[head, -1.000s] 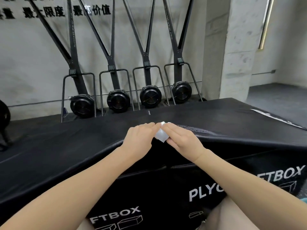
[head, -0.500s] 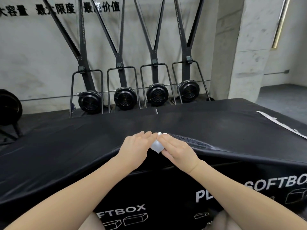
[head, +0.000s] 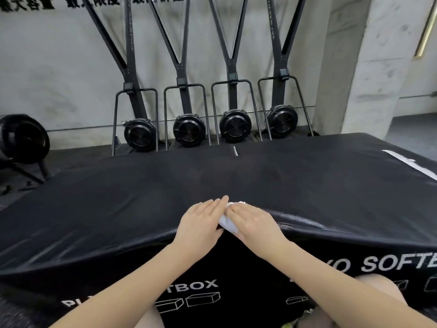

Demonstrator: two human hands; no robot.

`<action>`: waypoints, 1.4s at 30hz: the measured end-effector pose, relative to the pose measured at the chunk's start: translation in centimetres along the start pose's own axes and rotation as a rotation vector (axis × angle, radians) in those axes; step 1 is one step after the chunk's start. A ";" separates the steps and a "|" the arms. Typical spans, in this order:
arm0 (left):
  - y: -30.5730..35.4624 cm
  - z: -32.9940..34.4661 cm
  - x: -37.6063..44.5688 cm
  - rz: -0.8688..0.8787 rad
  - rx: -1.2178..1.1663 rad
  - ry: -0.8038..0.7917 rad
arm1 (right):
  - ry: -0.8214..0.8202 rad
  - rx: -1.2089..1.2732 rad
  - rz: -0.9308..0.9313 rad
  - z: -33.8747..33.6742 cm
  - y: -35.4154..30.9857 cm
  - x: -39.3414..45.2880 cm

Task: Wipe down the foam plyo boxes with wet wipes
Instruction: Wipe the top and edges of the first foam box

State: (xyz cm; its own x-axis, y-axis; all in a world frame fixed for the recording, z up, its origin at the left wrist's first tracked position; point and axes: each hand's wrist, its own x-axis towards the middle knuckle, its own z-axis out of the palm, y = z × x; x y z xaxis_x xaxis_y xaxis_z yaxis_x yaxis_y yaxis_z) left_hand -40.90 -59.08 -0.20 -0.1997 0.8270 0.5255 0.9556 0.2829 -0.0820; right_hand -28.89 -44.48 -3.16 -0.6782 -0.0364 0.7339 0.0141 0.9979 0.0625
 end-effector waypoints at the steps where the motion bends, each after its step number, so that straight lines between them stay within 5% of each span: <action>1: -0.8 -0.1 -0.7 -0.044 0.015 -0.022 | -0.015 -0.001 -0.004 0.2 -0.3 0.4; 8: -6.0 -1.4 -3.0 -0.227 0.128 -0.132 | -0.092 -0.056 0.068 0.1 0.1 1.3; 19: -11.8 -10.0 3.4 -0.135 0.225 0.138 | 0.286 -0.056 -0.029 -2.3 -1.1 10.8; 28: -18.1 -7.1 -6.3 -0.264 0.260 0.032 | 0.338 -0.099 -0.104 4.8 -8.9 12.1; 31: -18.5 -4.1 -10.0 -0.228 0.268 -0.078 | 0.255 -0.005 -0.112 8.1 -10.1 9.0; 34: -19.2 -1.2 -12.9 -0.203 0.249 -0.168 | 0.007 0.051 -0.094 10.2 -11.4 6.0; 42: -17.2 -1.3 -12.7 -0.354 0.101 -0.792 | -0.487 0.213 -0.031 10.0 -9.8 2.7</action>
State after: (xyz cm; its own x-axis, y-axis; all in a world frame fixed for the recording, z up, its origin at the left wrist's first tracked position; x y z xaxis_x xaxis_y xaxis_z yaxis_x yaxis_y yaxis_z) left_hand -54.50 -75.06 -4.39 -0.6089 0.7660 -0.2063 0.7926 0.5978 -0.1198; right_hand -38.19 -53.87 -8.58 -0.9394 -0.0882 0.3313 -0.1269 0.9872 -0.0970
